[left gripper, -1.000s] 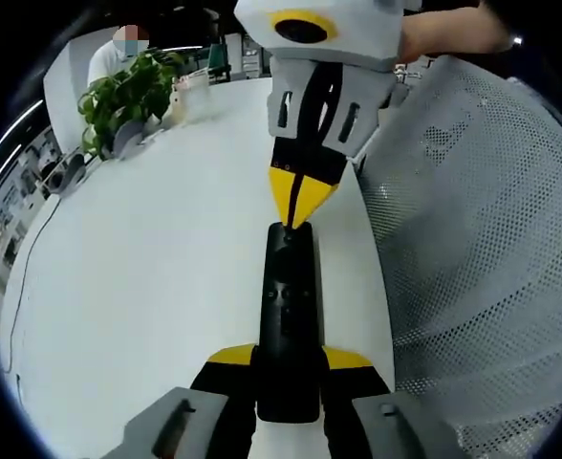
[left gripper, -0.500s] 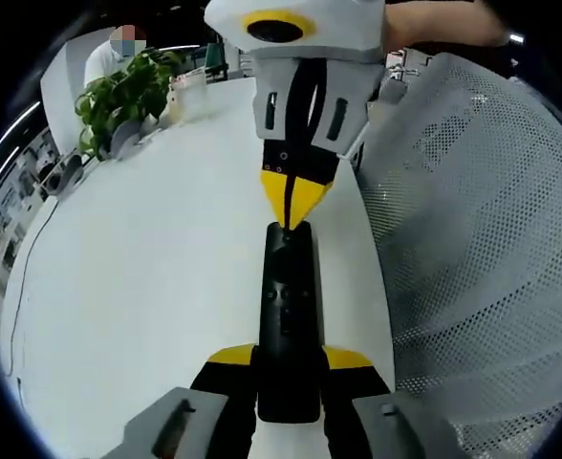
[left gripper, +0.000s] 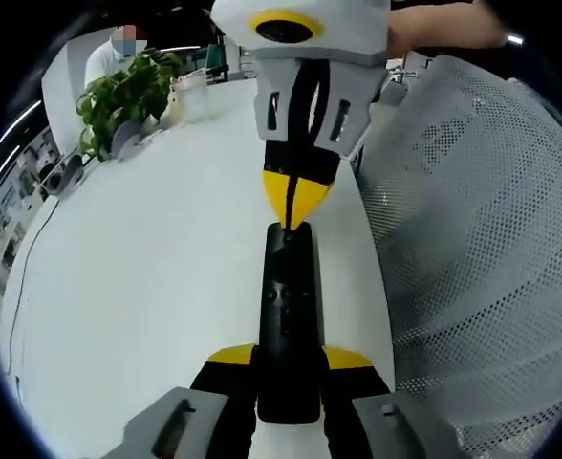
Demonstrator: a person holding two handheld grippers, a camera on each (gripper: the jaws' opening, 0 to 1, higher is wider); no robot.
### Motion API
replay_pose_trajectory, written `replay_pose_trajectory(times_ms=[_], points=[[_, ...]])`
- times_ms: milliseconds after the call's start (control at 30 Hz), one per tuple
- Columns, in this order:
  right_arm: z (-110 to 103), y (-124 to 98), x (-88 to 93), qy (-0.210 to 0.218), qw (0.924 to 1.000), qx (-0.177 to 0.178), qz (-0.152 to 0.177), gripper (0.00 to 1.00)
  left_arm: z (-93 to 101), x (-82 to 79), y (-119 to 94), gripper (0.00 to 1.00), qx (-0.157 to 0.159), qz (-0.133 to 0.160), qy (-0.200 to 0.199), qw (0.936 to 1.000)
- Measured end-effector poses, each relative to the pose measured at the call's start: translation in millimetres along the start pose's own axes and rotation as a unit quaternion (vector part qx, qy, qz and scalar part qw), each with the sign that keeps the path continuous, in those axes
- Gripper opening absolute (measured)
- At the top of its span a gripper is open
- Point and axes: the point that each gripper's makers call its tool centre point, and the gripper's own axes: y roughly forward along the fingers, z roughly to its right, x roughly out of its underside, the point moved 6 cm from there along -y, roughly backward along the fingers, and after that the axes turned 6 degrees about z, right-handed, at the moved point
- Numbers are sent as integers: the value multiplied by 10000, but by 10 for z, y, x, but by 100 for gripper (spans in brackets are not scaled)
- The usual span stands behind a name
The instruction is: Press the specified remote control buttons in sequence, fully releasing each button before pressing the next.
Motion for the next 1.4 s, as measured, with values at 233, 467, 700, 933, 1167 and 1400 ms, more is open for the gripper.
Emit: replay_pose_trajectory(times_ms=[233, 467, 700, 933, 1167, 1400], points=[[4, 19, -118, 46, 9998, -14, 191, 0, -1, 7, -2, 25, 0, 33, -11, 10000], [-10, 67, -97, -290, 9995, -79, -1, 0, -4, 12, -5, 25, -2, 73, -31, 10000], [-3, 78, -100, -942, 9952, -258, -63, 0, -5, 11, -3, 25, 12, 73, -22, 10000], [-9, 75, -83, -1255, 9916, -310, 11, 0, -4, 9, -2, 25, 17, 72, -19, 10000], [-55, 77, -50, -1486, 9886, -45, 223, 0, 2, 6, 0, 25, 14, 66, -15, 10000], [-34, 61, -43, -1157, 9925, 12, 400, 0, 7, 6, 1, 25, 5, 61, -10, 10000]])
